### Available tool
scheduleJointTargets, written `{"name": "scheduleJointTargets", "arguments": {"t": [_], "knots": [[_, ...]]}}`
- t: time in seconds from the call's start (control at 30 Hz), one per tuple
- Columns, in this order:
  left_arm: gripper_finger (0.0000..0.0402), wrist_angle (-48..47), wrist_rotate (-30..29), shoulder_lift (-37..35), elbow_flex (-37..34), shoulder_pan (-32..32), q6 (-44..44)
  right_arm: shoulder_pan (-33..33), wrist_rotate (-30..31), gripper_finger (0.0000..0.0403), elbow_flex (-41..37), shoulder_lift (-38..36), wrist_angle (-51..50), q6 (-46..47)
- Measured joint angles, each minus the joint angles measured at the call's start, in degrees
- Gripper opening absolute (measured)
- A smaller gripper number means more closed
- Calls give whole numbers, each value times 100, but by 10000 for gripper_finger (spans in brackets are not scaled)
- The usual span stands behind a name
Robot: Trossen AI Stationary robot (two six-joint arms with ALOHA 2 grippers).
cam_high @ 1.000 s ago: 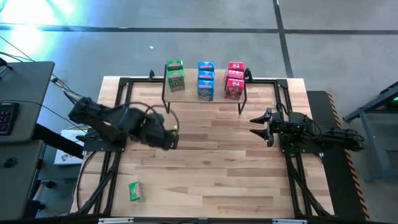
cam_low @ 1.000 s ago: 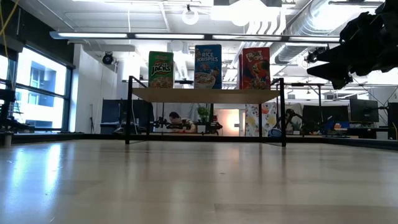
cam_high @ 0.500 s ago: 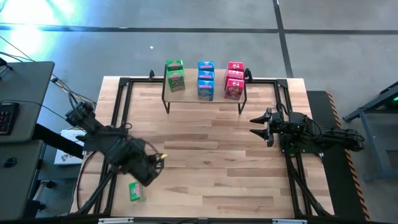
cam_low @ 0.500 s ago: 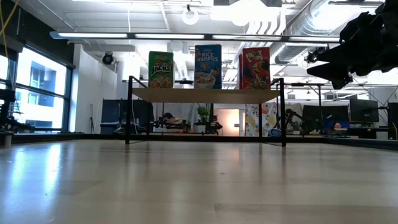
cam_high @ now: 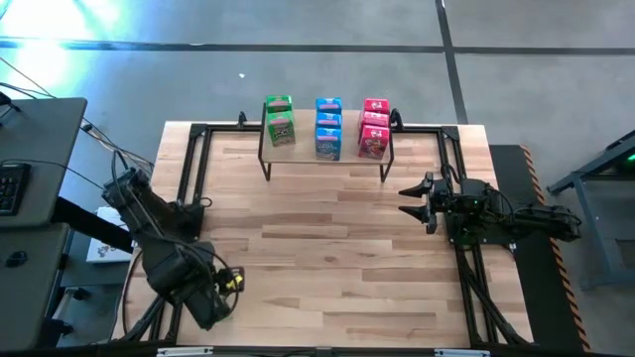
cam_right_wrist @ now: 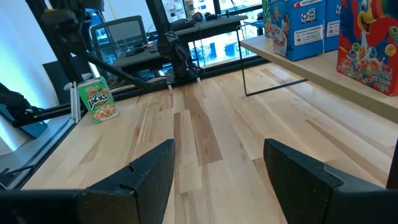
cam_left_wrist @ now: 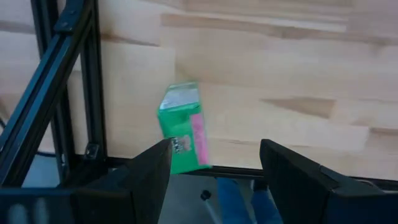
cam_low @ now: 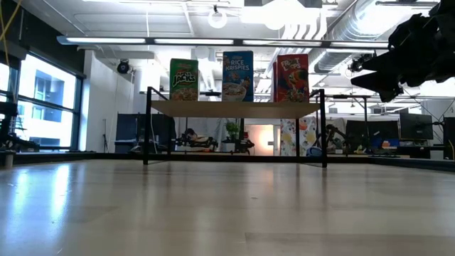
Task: Stack cereal on shelf
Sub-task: Put the green cereal box on the shelf
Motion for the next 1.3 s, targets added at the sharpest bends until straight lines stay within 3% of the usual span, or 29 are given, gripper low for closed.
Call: {"name": "scheduleJointTargets", "arguments": {"t": [0.27, 0.73, 1.1, 1.3], "knots": [[236, 65, 574, 356, 0, -171, -234, 0, -1, 239, 0, 0, 0, 1], [239, 561, 589, 1016, 1, -187, -474, 0, -2, 239, 0, 0, 0, 0], [303, 624, 1188, 1204, 4, -253, -650, 0, -2, 239, 0, 0, 0, 0], [315, 607, 1248, 1472, 2, -285, -598, 0, 0, 239, -1, -2, 0, 0]]}}
